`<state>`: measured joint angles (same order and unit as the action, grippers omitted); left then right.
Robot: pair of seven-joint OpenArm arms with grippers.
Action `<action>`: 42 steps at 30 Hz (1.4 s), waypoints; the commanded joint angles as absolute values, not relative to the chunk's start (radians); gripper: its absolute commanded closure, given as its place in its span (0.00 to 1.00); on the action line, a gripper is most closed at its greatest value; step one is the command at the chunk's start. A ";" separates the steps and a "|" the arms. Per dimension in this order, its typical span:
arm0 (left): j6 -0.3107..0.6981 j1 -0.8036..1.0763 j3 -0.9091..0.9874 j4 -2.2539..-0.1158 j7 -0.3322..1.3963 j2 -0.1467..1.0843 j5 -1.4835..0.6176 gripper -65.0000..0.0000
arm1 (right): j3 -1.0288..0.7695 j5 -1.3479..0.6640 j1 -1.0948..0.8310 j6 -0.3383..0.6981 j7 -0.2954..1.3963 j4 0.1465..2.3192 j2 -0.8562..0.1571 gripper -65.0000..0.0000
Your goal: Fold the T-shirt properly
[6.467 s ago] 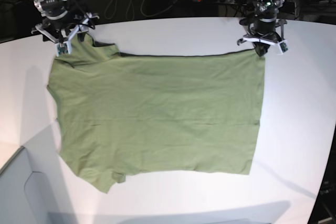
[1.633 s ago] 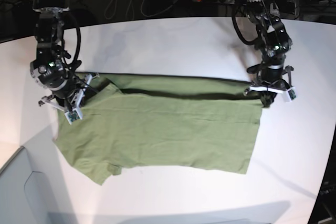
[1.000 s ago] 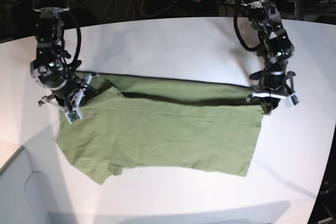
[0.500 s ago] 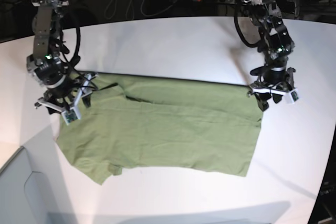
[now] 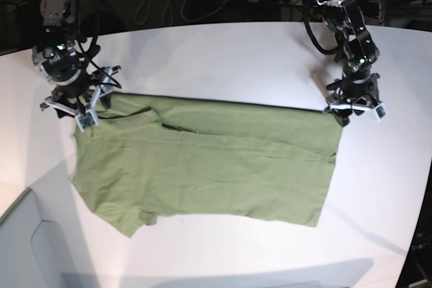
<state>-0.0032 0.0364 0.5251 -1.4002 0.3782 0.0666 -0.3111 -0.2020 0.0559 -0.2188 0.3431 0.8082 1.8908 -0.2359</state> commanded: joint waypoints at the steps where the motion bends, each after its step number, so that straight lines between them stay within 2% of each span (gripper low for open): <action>1: -0.001 0.022 0.526 -1.417 0.357 0.076 -0.317 0.52 | -0.208 0.053 -0.220 0.357 0.792 1.910 -0.248 0.47; 14: 0.001 -0.004 0.522 -1.412 0.358 0.074 -0.318 0.55 | -0.283 0.051 -0.275 0.357 0.792 1.952 -0.248 0.47; 16: 0.001 -0.010 0.522 -1.386 0.358 0.074 -0.318 0.64 | -0.285 0.053 -0.275 0.357 0.792 1.939 -0.254 0.47; 22: 0.001 -0.010 0.524 -1.339 0.358 0.074 -0.318 1.00 | -0.331 0.053 -0.240 0.357 0.792 1.868 -0.254 0.47; 34: 0.001 0.022 0.527 -1.357 0.358 0.071 -0.320 1.00 | -0.332 0.051 -0.160 0.357 0.791 1.655 -0.282 0.47; 39: 0.001 0.067 0.530 -1.429 0.358 0.067 -0.320 1.00 | -0.328 0.051 -0.168 0.358 0.791 1.612 -0.282 0.48; 42: 0.001 0.108 0.530 -1.481 0.358 0.065 -0.320 1.00 | -0.335 0.053 -0.170 0.414 0.791 1.600 -0.283 0.50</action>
